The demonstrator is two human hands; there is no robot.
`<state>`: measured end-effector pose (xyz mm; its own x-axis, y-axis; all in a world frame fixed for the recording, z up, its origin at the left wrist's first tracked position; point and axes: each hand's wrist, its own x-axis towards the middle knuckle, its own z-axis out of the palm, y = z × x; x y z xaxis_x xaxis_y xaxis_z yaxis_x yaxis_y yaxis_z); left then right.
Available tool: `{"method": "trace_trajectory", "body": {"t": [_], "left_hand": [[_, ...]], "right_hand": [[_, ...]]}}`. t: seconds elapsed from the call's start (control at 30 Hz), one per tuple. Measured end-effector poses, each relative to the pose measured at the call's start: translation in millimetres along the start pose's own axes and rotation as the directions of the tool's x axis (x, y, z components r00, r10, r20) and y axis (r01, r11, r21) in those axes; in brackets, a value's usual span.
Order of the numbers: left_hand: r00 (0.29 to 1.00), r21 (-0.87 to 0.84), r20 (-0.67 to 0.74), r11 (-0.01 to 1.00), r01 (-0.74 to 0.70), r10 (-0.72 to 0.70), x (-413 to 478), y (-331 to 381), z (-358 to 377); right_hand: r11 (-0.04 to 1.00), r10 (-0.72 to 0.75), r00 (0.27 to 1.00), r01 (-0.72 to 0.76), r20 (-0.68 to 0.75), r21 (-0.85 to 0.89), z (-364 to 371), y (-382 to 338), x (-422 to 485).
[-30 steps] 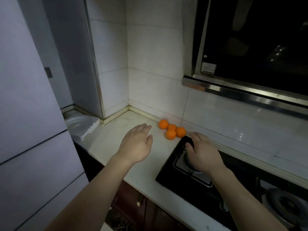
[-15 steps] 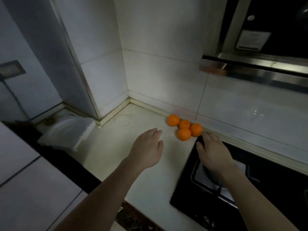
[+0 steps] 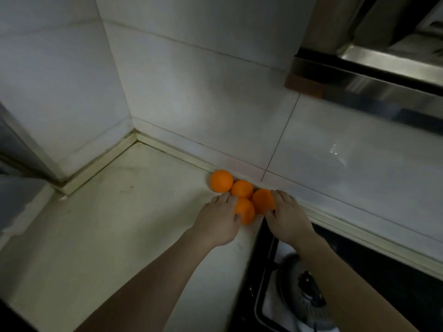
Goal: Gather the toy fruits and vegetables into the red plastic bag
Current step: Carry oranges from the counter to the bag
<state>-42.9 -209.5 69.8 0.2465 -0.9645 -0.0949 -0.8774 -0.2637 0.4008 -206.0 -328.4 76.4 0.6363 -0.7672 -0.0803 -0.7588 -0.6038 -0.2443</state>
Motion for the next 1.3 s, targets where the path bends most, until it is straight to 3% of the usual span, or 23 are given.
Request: {"method": "trace_trajectory", "body": {"t": [0.2,0.4,0.63,0.83,1.3], "left_hand": [[1.0,-0.037,0.028,0.999,-0.01,0.011,38.7,-12.3,43.5],[0.999,-0.12,-0.034,0.992,-0.029,0.025,54.4,-17.8,69.8],[0.994,-0.13,-0.098,0.99,-0.049,0.037,63.9,-23.8,75.4],[0.988,-0.237,-0.145,0.967,-0.092,0.058,44.8,-16.3,54.6],[0.939,-0.305,-0.331,0.931,-0.202,0.095,-114.2,4.6,-52.8]], "right_hand": [[0.995,0.065,0.993,-0.071,0.097,0.068,30.3,22.3,39.1],[0.992,0.053,0.992,-0.066,0.118,0.111,52.9,30.1,52.2],[0.994,0.034,0.999,-0.032,-0.021,0.105,55.7,28.7,62.3],[0.988,0.047,0.993,-0.031,-0.105,0.154,40.0,20.3,35.6],[0.972,0.111,0.918,-0.021,-0.381,0.233,-54.1,-84.8,-141.0]]}}
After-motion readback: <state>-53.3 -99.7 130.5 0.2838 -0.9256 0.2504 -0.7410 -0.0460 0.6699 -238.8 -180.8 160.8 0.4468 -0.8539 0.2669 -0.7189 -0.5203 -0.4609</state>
